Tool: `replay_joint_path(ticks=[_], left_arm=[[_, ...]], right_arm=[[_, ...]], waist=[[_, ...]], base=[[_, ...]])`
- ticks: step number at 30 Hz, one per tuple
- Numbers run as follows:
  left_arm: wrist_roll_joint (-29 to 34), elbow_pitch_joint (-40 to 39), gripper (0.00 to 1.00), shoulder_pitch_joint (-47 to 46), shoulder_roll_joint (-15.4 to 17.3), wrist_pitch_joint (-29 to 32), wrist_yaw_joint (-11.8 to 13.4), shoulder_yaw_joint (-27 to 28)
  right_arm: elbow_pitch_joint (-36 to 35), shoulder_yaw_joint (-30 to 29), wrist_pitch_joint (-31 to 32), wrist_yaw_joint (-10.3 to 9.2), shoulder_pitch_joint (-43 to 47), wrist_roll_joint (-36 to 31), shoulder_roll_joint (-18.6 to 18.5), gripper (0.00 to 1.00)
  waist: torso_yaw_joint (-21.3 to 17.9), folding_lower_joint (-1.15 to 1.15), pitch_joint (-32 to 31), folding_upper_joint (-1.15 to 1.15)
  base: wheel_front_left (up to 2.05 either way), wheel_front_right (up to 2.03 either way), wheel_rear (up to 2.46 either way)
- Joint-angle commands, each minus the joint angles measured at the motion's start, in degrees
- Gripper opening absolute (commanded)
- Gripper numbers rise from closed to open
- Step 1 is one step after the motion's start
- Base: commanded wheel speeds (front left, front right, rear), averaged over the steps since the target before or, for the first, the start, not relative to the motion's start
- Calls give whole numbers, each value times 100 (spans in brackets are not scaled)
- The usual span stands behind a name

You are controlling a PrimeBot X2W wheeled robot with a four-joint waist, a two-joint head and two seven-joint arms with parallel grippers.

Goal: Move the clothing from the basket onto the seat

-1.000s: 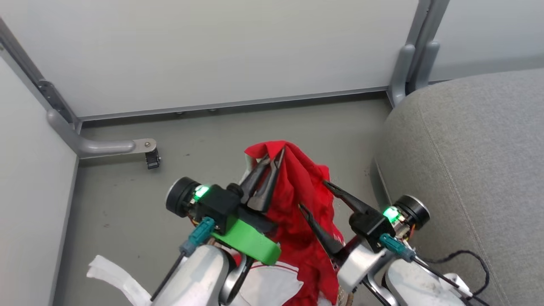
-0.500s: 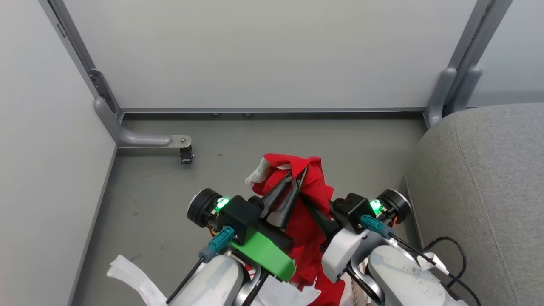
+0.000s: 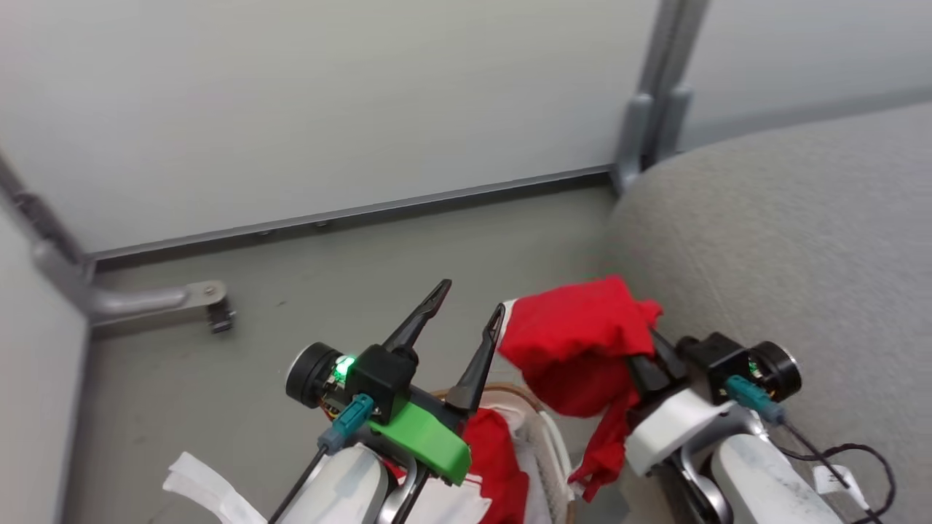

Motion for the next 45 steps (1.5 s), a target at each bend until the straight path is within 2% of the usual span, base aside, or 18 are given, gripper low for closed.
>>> replay_joint_path(ticks=[1, 8, 14, 21, 30, 36, 41, 42, 43, 44, 45], left_arm=[[-2, 14, 100, -31, 23, 1, -12, 45], [-33, 72, 100, -135, 14, 1, -12, -53], [-15, 181, 100, -283, 22, 1, -12, -219], [-82, 236, 100, -678, 172, 1, -12, -331], [79, 175, 100, -1383, 436, 1, -12, -445], [120, 203, 100, -1652, 373, 1, -12, -520], [90, 285, 100, -1596, 332, 1, -12, -420], [77, 294, 100, -1546, 321, 1, -12, -383], [69, 314, 100, -1502, 319, 1, -12, -339], [41, 348, 100, -1448, 311, 1, -12, -276], [9, 382, 100, -1410, 292, 1, -12, -207]], right_arm=[[-96, -72, -27, -6, 121, -57, -22, 0], [-372, -497, -27, -8, 225, -156, -31, 0], [-459, -742, -27, -8, -326, -374, -317, 0], [-297, -1086, -27, -8, -1802, -787, -912, 0], [357, -1661, -26, -8, -3600, -1109, -1359, 0], [1275, -2284, -27, -8, -3900, -1268, -1356, 0], [1875, -2796, -27, -8, -3500, -1290, -1050, 0], [1933, -2884, -27, -8, -3366, -1318, -979, 25], [1956, -2935, -27, -8, -3249, -1327, -920, 42], [1936, -3024, -27, -8, -3097, -1337, -860, 91], [1888, -3101, -27, -9, -2935, -1296, -795, 100]], waist=[[-1389, 1, 405, 0], [-2261, 1, 601, 0], [-2420, 1, 956, 0], [-2064, 1, 1809, 0], [-1343, 1, 3077, 0], [-968, 1, 3558, 0], [-897, 1, 3548, 0], [-905, 1, 3506, 0], [-917, 1, 3464, 0], [-928, 1, 3402, 0], [-934, 1, 3324, 0]], base=[[0, 0, 0], [0, 0, 0], [0, 0, 0], [0, 0, 0], [0, 0, 0], [0, 0, 0], [0, 0, 0], [0, 0, 0], [0, 0, 0], [0, 0, 0], [0, 0, 0]])
